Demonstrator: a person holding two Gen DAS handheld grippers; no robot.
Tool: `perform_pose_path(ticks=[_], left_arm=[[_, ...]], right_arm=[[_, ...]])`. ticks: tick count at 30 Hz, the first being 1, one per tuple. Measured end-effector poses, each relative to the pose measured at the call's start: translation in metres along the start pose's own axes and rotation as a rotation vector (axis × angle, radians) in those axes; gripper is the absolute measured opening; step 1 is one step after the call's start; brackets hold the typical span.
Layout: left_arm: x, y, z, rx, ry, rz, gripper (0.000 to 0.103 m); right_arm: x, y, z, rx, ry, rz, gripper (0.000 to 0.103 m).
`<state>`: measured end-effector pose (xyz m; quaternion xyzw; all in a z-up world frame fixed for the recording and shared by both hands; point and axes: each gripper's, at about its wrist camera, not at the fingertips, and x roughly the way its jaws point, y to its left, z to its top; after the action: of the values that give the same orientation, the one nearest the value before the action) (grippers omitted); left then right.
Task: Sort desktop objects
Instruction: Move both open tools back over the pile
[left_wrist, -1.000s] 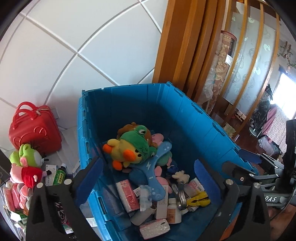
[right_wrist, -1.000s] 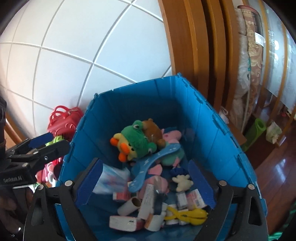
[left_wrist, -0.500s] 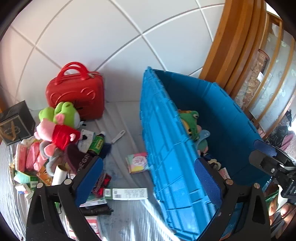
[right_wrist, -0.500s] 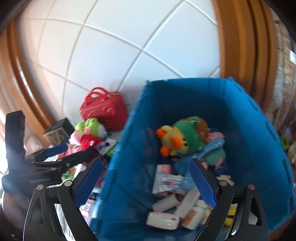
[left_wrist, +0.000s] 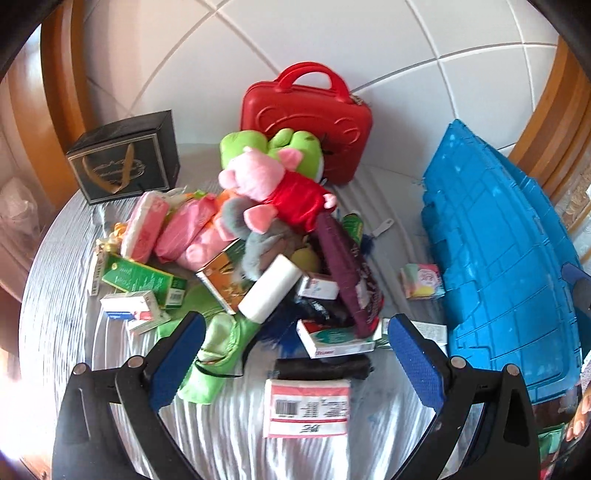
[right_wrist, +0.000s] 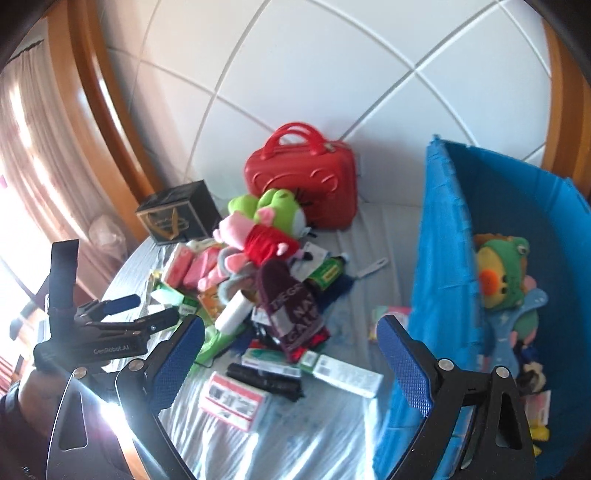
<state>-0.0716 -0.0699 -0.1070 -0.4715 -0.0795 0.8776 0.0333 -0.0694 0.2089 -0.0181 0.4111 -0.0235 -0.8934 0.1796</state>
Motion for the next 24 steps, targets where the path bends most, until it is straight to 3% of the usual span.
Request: perform_pose_path(ticks=[14,24], left_arm=[[0.058,0.137,-0.032,-0.025,0.118,0.094,0.100],[0.116,0.217,-0.040,0.154,0.168,0.214,0.100]], right_arm=[[0.120,0.056,-0.060,-0.001,0.216,-0.075,0.096],[0.180,0.080,-0.092,0.038,0.325,-0.096,0.096]])
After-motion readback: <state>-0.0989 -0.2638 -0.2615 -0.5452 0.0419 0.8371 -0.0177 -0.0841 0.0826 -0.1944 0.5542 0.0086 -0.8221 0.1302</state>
